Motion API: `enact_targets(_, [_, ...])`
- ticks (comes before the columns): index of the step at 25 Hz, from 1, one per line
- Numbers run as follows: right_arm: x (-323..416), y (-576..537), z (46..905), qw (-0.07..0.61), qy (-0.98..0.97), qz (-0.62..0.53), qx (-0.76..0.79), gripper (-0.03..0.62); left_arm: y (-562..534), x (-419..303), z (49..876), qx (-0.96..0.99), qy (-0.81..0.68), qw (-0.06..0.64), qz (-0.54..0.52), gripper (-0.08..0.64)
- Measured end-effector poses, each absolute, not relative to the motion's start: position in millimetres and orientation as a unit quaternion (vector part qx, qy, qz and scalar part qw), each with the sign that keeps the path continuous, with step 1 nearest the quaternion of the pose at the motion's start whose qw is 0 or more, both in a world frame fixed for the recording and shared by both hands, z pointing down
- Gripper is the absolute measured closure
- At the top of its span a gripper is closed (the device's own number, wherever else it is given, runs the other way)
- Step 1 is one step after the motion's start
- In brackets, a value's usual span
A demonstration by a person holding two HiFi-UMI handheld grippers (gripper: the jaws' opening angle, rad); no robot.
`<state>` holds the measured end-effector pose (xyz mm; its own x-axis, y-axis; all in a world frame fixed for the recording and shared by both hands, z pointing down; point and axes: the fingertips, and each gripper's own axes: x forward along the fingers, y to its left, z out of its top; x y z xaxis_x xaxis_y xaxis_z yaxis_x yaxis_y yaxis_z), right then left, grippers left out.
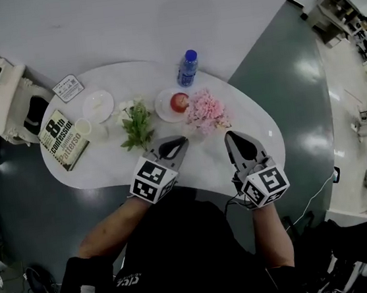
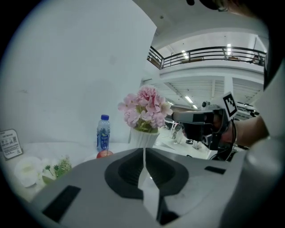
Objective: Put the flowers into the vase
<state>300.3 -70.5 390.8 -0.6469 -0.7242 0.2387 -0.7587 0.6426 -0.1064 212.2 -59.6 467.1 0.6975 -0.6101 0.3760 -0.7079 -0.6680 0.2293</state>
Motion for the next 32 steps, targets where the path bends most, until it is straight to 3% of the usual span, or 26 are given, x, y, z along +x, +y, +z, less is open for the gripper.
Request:
enact_targets(21, [297, -41, 348, 0.044, -0.935, 0.098, 0.337, 0.568, -46, 223, 419, 0.896, -0.404, 0.159, 0.098, 0.549])
enact_targets(32, [283, -28, 320, 0.029, -0.946, 0.075, 0.313, 0.568, -35, 214, 377, 0.903, -0.411, 0.102, 0.068, 0.549])
